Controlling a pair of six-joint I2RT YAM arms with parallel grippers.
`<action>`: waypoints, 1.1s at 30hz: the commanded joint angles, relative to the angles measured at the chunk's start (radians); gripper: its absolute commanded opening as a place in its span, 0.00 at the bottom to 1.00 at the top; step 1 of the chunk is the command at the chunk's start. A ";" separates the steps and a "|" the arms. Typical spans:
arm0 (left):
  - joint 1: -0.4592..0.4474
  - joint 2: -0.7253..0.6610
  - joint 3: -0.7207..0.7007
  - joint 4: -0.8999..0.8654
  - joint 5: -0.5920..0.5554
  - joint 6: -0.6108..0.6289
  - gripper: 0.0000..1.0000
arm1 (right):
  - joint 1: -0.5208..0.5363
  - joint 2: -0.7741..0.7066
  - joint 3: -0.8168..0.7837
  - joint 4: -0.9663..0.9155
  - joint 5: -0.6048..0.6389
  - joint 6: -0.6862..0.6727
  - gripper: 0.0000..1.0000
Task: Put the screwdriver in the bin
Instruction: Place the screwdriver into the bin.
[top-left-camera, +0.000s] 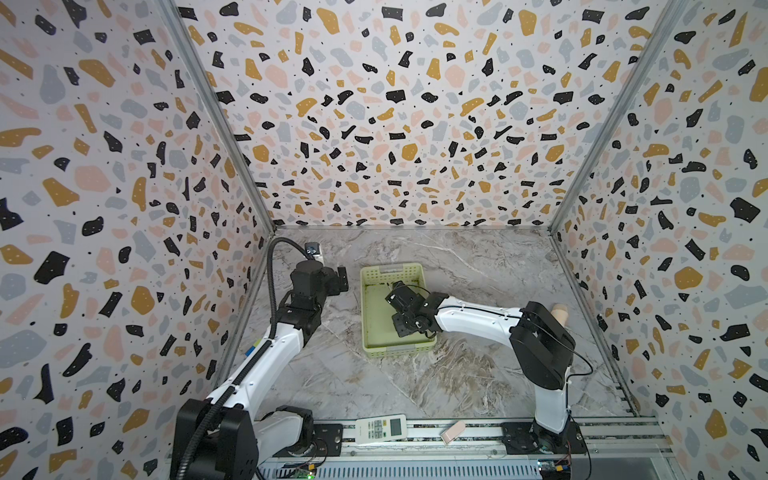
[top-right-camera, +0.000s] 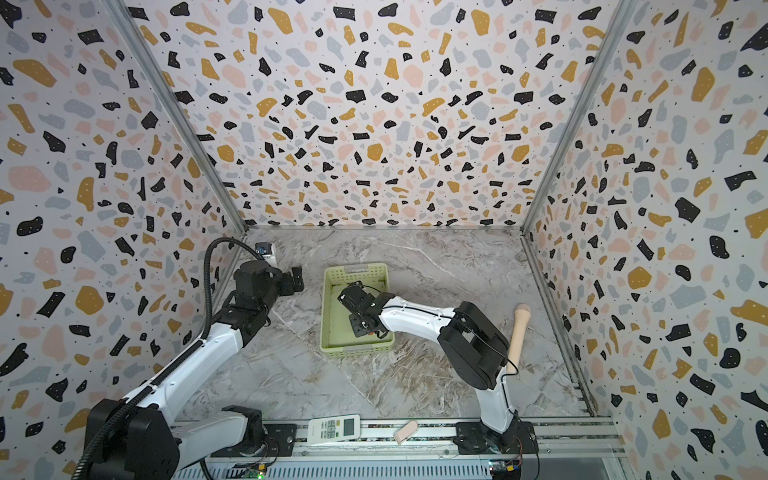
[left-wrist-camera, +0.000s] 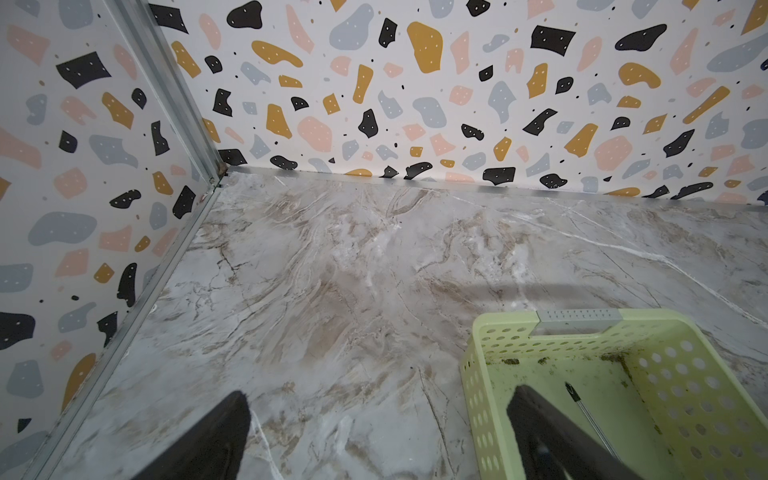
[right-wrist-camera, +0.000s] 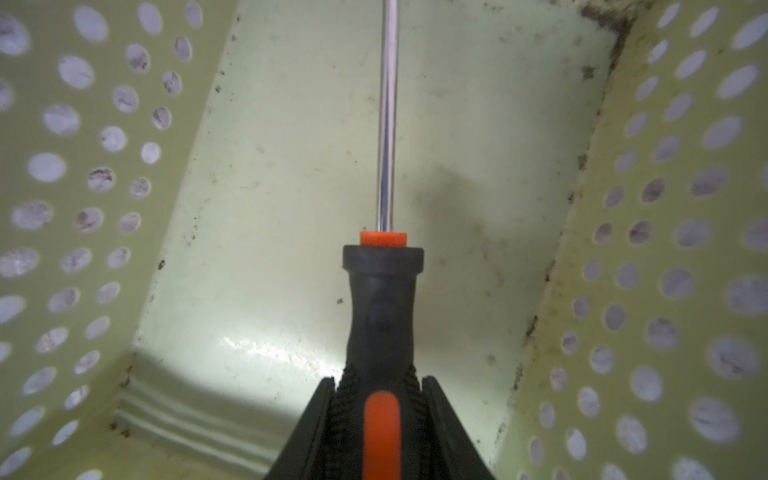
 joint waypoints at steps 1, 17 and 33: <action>-0.003 0.002 0.033 0.012 -0.001 -0.001 1.00 | -0.010 0.004 0.021 0.017 -0.009 -0.007 0.28; -0.003 0.002 0.033 0.012 -0.001 0.000 0.99 | -0.021 0.031 0.044 0.008 -0.016 -0.022 0.45; -0.003 -0.007 0.028 0.006 0.008 0.022 1.00 | -0.014 -0.084 0.160 -0.077 0.017 -0.060 0.51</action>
